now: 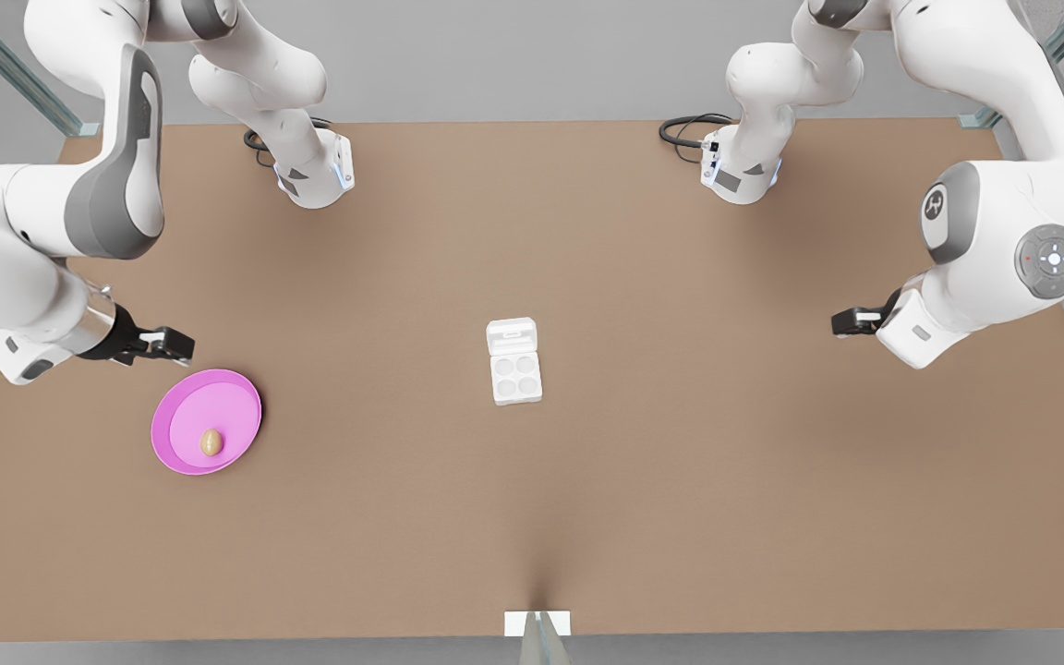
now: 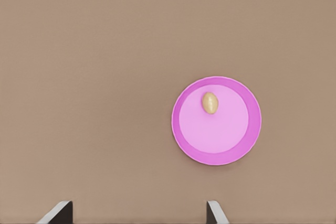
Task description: Pack egg into the box and close the box lid
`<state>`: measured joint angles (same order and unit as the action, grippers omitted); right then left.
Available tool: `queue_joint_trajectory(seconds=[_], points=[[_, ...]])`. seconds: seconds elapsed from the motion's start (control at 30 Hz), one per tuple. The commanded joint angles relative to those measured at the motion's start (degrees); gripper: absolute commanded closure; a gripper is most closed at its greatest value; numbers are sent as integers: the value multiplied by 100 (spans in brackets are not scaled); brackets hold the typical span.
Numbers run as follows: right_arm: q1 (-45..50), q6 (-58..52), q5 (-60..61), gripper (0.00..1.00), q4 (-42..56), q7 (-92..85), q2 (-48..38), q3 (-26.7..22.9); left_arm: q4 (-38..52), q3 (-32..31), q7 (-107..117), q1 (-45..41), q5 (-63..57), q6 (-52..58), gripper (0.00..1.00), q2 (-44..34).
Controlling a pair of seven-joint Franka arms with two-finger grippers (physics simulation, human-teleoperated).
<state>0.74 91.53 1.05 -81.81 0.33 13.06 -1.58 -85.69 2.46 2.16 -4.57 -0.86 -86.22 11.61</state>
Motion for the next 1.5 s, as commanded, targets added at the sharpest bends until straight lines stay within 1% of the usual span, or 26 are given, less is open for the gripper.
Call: queue_joint_trajectory(seconds=[0.0, 0.03, 0.07, 0.1, 0.13, 0.17, 0.2, 0.23, 0.27, 0.3, 0.47, 0.57, 0.77, 1.0, 1.13, 1.37, 1.4, 1.43, 1.47], points=[[-3, 5, -9, 0, -2, 10, 29, 0, 0, 0, -5, 0, -10, 0, 0, 0], [-21, 127, -18, 0, -37, 37, 170, -9, 0, -9, -5, 0, -10, 9, 0, -9], [-12, 514, -316, 0, -168, 186, 451, -9, 0, -18, 4, -44, -10, 18, 0, -9], [-38, 962, -351, 0, -423, 371, 601, -9, 0, -18, 4, -44, -10, 9, 0, -9], [-118, 1911, -352, 0, -1082, 371, 619, -27, -9, -18, 13, -44, -10, 18, 0, -9], [-161, 2325, -352, 0, -1206, 371, 812, -44, -9, -18, 13, -44, -10, 18, 0, -9], [-179, 2474, -352, 0, -1328, 362, 882, -44, -9, -18, 13, -44, -10, 26, 0, -9], [-179, 3001, -352, 0, -1776, 283, 873, -44, -9, -18, 13, -53, -10, 26, 0, -9], [-302, 3273, -352, 0, -1987, 108, 882, -35, -9, -18, 13, -53, -10, 26, 0, 0], [-407, 3397, -352, 0, -2199, -138, 891, -35, -9, -18, 13, -53, -10, 18, 0, 0], [-469, 3564, -352, 0, -2234, -543, 1199, -44, -9, -26, 39, -106, -10, 26, 0, 0], [-653, 4030, -369, 0, -2252, -974, 1471, -44, -18, -26, 39, -106, -10, 26, 0, 0], [-627, 4408, -369, 0, -2173, -1009, 1954, -44, -17, -18, 39, -106, -10, 26, 0, 8], [-856, 4619, -378, 0, -2173, -2108, 2192, -44, -18, -18, 48, -123, -10, 26, 0, 8], [-891, 4645, -413, 0, -1926, -2187, 2455, -44, -18, -26, 48, -123, -10, 26, 0, 17], [-873, 4654, -404, 0, -1918, -2187, 2640, -44, -18, -18, 48, -123, -10, 26, 0, 26], [-873, 4654, -404, 7, -1918, -2187, 2640, -35, -18, -26, 48, -123, -10, 26, 0, 26], [-873, 4654, -404, 23, -1909, -2187, 2640, -44, -18, -18, 48, -123, -10, 26, 0, 26], [-873, 4654, -404, 26, -1926, -2187, 2640, -35, -18, -18, 48, -123, -10, 26, 0, 26]])
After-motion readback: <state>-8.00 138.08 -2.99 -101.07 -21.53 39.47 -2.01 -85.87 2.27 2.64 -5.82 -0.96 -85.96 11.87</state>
